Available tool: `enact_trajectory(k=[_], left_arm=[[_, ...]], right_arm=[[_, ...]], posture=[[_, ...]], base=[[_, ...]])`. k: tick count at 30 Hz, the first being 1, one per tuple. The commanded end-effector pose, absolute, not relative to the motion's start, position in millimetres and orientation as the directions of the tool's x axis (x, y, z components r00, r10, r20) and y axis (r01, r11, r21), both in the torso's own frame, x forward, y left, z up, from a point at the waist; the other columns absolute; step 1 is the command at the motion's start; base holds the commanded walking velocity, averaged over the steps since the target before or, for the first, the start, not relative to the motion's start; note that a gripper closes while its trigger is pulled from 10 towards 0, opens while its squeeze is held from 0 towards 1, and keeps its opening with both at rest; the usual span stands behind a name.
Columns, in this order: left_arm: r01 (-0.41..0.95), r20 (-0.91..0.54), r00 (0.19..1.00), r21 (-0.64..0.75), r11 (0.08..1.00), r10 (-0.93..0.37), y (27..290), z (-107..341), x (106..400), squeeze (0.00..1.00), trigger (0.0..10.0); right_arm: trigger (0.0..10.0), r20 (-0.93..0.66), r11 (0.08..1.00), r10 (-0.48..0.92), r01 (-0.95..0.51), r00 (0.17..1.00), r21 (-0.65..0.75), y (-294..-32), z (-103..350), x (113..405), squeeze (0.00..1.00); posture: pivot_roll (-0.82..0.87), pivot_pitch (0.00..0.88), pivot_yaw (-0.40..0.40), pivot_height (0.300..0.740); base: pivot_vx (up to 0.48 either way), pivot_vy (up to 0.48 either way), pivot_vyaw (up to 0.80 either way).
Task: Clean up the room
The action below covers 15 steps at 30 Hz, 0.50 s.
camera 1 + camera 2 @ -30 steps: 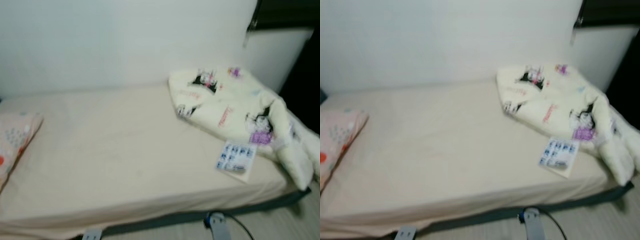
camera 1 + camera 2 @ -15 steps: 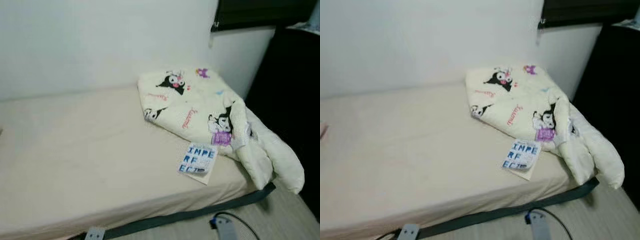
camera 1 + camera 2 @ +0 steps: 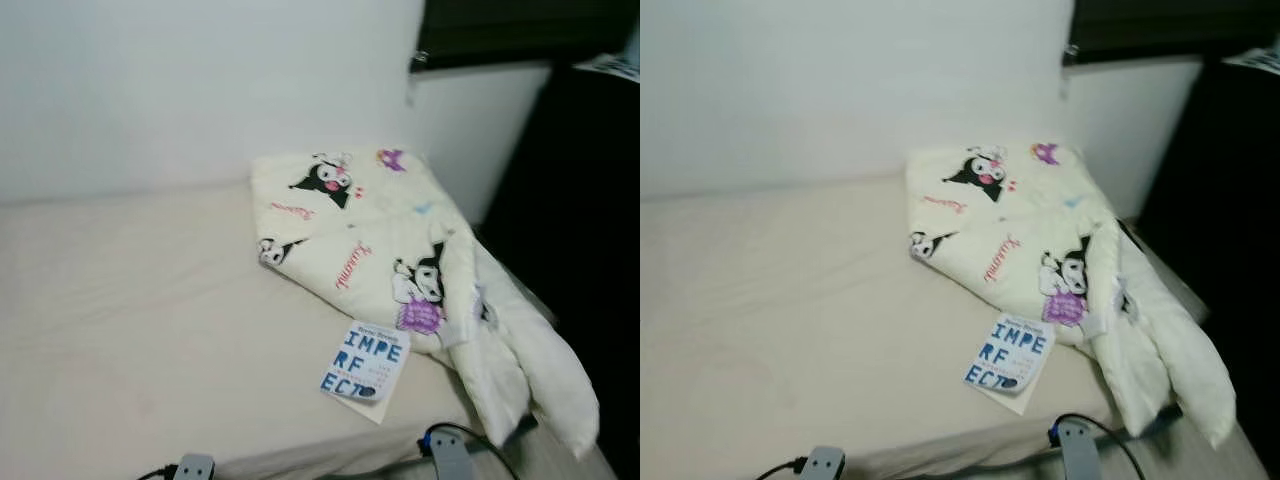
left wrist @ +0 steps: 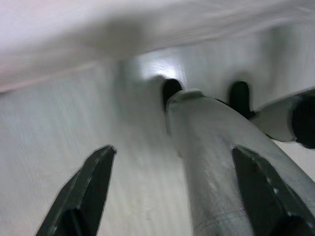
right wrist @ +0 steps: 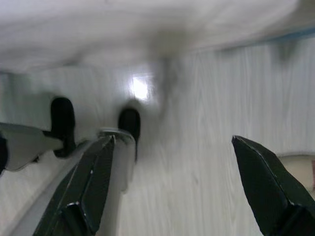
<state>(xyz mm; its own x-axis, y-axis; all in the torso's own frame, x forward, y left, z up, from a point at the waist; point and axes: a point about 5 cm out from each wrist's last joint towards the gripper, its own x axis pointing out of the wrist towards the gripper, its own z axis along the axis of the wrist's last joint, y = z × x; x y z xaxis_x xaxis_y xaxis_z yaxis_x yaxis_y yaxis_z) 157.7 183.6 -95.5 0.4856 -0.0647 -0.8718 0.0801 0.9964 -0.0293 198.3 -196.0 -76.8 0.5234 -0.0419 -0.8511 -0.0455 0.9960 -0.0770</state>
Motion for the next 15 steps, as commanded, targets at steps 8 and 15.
enact_trajectory(k=[8, 15], left_arm=[[0.078, -0.900, 0.433, -0.026, 0.997, -0.057, 182.2, -101.3, 144.2, 0.00, 10.0], [0.075, -0.898, 0.436, -0.033, 0.997, -0.062, 178.1, -101.2, 145.8, 0.00, 10.0]], right_arm=[[10.0, -0.874, 0.993, -0.035, -0.079, 0.485, -0.084, -193.9, -83.5, 185.9, 0.00], [10.0, -0.863, 0.991, -0.042, -0.087, 0.504, -0.100, -194.8, -81.7, 189.1, 0.00]], posture=[[-0.02, 0.091, 0.000, 0.738], [-0.02, 0.086, -0.003, 0.738]], base=[[0.000, 0.000, 0.10], [0.000, 0.000, 0.80]])
